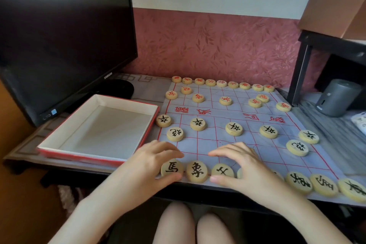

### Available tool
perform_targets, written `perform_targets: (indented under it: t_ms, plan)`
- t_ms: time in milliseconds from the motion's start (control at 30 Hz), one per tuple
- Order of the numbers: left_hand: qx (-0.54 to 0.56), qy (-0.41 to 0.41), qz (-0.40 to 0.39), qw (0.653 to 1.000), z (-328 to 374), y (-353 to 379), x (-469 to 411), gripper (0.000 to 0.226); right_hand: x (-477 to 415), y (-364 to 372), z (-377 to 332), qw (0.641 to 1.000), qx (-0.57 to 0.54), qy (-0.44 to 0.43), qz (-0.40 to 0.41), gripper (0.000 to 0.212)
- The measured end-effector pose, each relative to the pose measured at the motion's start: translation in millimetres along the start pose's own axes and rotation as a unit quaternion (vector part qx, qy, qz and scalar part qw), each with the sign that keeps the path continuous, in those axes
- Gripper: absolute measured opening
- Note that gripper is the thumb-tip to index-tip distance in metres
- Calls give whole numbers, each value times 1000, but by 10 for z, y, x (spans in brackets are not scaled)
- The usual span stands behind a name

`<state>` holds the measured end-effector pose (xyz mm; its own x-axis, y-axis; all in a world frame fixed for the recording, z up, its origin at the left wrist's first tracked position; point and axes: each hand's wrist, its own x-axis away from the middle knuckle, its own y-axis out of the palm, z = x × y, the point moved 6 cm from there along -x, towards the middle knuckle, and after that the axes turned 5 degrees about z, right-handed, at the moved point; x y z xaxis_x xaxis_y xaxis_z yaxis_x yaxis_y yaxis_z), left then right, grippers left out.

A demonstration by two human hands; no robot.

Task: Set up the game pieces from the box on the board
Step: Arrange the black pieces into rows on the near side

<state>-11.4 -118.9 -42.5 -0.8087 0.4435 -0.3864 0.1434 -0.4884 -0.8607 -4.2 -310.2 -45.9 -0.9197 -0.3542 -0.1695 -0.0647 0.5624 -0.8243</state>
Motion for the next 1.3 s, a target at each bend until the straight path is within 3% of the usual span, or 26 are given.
perform_targets:
  t_ms: [267, 367, 467, 567, 733, 900, 1033, 1233, 1300]
  plan:
    - [-49, 47, 8, 998, 367, 194, -208, 42, 184, -81, 163, 996, 81, 19, 26, 50]
    - [-32, 26, 1, 999, 332, 252, -216, 39, 182, -90, 157, 995, 94, 18, 38, 51]
    - [-54, -10, 6, 998, 280, 276, -214, 44, 128, -26, 170, 994, 100, 8, 51, 60]
    - [-8, -26, -17, 999, 217, 363, -217, 63, 97, 34, 198, 994, 97, -14, 57, 66]
    - [9, -25, -30, 999, 196, 419, -203, 72, 142, 20, 126, 998, 47, -31, -1, 44]
    - [14, -24, -27, 999, 212, 413, -182, 67, 178, -31, 119, 1000, 12, -4, -17, 56]
    - [20, -27, -28, 999, 212, 418, -175, 65, 135, -31, 169, 994, 101, 8, 37, 70]
    - [23, -26, -24, 999, 202, 418, -179, 65, 111, 16, 146, 998, 58, -5, 20, 45]
    - [24, -28, -29, 999, 200, 426, -170, 66, 129, 11, 128, 999, 39, -11, -6, 47]
